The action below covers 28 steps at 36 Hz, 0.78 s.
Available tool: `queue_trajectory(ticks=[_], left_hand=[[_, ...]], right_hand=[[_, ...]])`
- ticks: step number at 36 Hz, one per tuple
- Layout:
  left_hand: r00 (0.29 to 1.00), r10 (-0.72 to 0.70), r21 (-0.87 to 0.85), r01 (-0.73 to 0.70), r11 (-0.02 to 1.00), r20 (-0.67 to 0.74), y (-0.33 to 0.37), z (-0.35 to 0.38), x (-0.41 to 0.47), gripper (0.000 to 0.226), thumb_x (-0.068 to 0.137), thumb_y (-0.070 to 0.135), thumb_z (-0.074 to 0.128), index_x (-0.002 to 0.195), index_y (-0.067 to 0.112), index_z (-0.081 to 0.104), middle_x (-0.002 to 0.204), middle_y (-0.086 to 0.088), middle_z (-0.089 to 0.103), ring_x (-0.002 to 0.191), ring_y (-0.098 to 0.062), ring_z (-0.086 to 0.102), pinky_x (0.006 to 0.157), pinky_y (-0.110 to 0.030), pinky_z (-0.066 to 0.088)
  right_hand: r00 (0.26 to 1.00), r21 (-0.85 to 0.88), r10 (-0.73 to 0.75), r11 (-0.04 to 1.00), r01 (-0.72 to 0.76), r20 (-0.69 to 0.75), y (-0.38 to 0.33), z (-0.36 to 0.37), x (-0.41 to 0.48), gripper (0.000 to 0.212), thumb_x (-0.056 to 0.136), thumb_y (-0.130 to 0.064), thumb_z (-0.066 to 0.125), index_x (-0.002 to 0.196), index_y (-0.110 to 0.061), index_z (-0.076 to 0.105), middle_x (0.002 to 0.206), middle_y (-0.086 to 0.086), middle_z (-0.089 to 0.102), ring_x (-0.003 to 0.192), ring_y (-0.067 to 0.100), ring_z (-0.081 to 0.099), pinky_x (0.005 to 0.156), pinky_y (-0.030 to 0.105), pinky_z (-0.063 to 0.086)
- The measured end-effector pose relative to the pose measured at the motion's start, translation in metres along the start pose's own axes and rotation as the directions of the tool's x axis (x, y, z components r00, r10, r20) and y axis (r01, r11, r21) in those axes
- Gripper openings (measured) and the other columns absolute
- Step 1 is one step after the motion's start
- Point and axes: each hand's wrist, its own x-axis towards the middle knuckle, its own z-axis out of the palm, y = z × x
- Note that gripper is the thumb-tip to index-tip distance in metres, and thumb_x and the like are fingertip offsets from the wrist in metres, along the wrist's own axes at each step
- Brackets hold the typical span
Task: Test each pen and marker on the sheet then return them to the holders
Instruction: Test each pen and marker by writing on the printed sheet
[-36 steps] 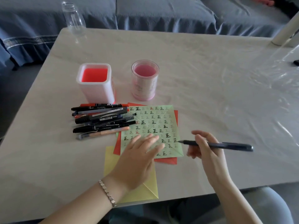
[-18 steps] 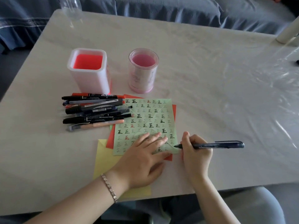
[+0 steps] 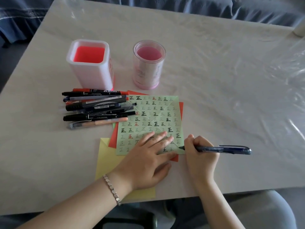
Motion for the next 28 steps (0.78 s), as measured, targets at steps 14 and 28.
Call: queue_trajectory(ticks=[14,28], left_hand=[[1.0,-0.002,0.003,0.002,1.0,0.001,0.0001,0.0006,0.0002,0.036,0.091,0.036,0.04,0.112,0.024,0.067,0.138,-0.005,0.049,0.134,-0.025,0.036,0.109,-0.043,0.021],[1.0,-0.002,-0.003,0.002,1.0,-0.004,-0.0004,0.0008,0.0008,0.036,0.091,0.036,0.04,0.111,0.024,0.067,0.138,-0.006,0.049,0.133,-0.026,0.037,0.108,-0.044,0.022]], right_hand=[[0.999,-0.05,-0.032,0.998,0.03,-0.025,-0.0014,0.0014,-0.0002,0.037,0.076,-0.016,0.053,0.047,0.003,0.04,0.041,0.016,0.039,0.042,0.01,0.032,0.044,0.02,0.028],[0.999,-0.056,-0.03,0.998,0.031,0.01,0.002,0.001,0.0007,0.036,0.073,-0.015,0.052,0.043,-0.014,0.031,0.043,-0.002,0.034,0.042,0.008,0.028,0.043,0.014,0.023]])
